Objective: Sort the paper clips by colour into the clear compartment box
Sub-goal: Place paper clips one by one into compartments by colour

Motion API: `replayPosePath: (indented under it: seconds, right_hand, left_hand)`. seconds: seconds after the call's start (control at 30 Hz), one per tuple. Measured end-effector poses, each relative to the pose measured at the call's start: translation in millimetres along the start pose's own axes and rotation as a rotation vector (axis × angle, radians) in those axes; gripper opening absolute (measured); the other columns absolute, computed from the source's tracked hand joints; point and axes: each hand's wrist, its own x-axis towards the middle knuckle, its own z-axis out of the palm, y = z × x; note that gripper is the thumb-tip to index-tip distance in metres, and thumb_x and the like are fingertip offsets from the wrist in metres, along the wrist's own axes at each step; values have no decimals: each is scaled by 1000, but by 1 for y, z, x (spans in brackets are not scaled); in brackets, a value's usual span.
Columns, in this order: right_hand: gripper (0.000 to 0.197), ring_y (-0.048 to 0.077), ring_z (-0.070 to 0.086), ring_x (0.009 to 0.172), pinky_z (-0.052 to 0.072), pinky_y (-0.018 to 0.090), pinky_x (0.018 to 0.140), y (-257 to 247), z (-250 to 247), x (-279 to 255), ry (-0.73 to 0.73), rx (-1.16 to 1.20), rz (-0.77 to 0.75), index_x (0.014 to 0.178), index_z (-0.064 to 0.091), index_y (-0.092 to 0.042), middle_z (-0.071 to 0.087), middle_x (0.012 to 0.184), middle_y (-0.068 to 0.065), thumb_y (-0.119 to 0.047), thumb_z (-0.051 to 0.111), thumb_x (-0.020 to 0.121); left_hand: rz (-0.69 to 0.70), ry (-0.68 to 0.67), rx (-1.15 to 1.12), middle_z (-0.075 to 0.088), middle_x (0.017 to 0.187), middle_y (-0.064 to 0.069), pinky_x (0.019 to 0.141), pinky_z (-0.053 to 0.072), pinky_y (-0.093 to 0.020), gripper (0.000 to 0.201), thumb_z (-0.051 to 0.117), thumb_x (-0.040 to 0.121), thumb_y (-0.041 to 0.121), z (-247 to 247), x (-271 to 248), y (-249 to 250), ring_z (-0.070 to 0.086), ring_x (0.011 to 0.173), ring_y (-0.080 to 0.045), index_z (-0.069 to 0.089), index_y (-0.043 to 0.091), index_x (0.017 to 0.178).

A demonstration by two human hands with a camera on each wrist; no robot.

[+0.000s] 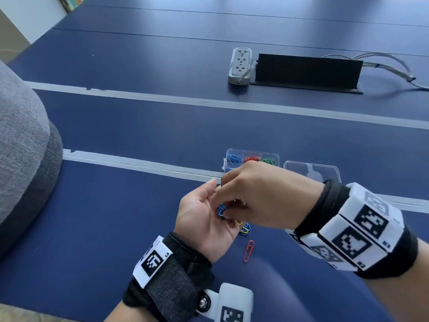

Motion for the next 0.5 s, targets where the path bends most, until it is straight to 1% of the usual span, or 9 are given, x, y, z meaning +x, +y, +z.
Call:
replayPosePath:
  seconds: [0.07, 0.1, 0.17, 0.2, 0.27, 0.33, 0.43, 0.47, 0.5]
  right_hand:
    - [16, 18, 55, 70, 47, 31, 63, 1, 1, 1, 21, -6, -3, 89, 72, -24, 64, 80, -1, -20, 60, 80]
    - [14, 16, 53, 67, 46, 30, 62, 1, 1, 1, 46, 7, -3, 88, 72, -23, 63, 79, -2, -22, 60, 80]
    - [14, 8, 45, 62, 42, 23, 60, 2, 0, 0, 112, 58, -10, 85, 73, -22, 59, 74, -8, -23, 61, 80]
    - [13, 4, 43, 61, 39, 16, 60, 3, -1, 0, 148, 98, -13, 85, 74, -22, 56, 72, -11, -22, 62, 79]
    - [12, 4, 49, 62, 37, 8, 61, 3, -4, -2, 212, 190, -7, 85, 75, -21, 58, 72, -11, -20, 64, 79]
    - [11, 3, 55, 65, 38, 6, 64, 4, -7, -3, 256, 275, 19, 86, 75, -20, 62, 74, -11, -18, 67, 79]
    - [9, 5, 60, 67, 42, 9, 65, 6, -10, -4, 299, 410, 76, 85, 75, -18, 64, 76, -8, -14, 70, 79]
    - [8, 7, 61, 67, 45, 12, 65, 7, -11, -4, 319, 462, 94, 84, 75, -17, 66, 77, -6, -13, 69, 79]
    - [8, 8, 62, 64, 48, 16, 64, 7, -12, -4, 344, 523, 116, 82, 74, -15, 67, 76, -3, -10, 69, 78]
  left_hand:
    - [-9, 12, -2, 65, 74, -9, 61, 51, -27, 42, 31, 99, 23, -1, 1, 1, 63, 60, -17, 68, 6, 90]
    - [-12, 4, -8, 65, 71, -9, 61, 52, -27, 45, 31, 98, 21, -1, 1, 1, 63, 58, -17, 70, 5, 82]
    - [-4, -33, -21, 61, 59, -8, 53, 53, -24, 46, 35, 92, 13, 2, 0, 0, 60, 47, -16, 67, 4, 60]
    - [9, -54, -25, 62, 59, -9, 55, 56, -26, 41, 39, 86, 10, 5, -2, 1, 62, 48, -17, 67, 3, 57]
    - [24, -102, -28, 68, 68, -13, 64, 58, -36, 32, 42, 77, 9, 8, -4, 0, 69, 60, -22, 69, 0, 62]
    - [22, -127, -39, 71, 82, -18, 71, 58, -42, 34, 41, 78, 10, 6, -3, 0, 71, 73, -27, 72, -4, 75]
    - [8, -97, -40, 70, 102, -21, 80, 55, -50, 36, 44, 78, 13, 2, -2, 0, 71, 85, -32, 70, -4, 95]
    - [7, -86, -44, 69, 104, -22, 82, 53, -52, 36, 45, 76, 14, 1, -2, 0, 70, 87, -33, 70, -4, 96]
    - [6, -77, -47, 70, 102, -22, 84, 52, -54, 35, 47, 76, 15, 1, -2, 0, 70, 87, -34, 71, -4, 92]
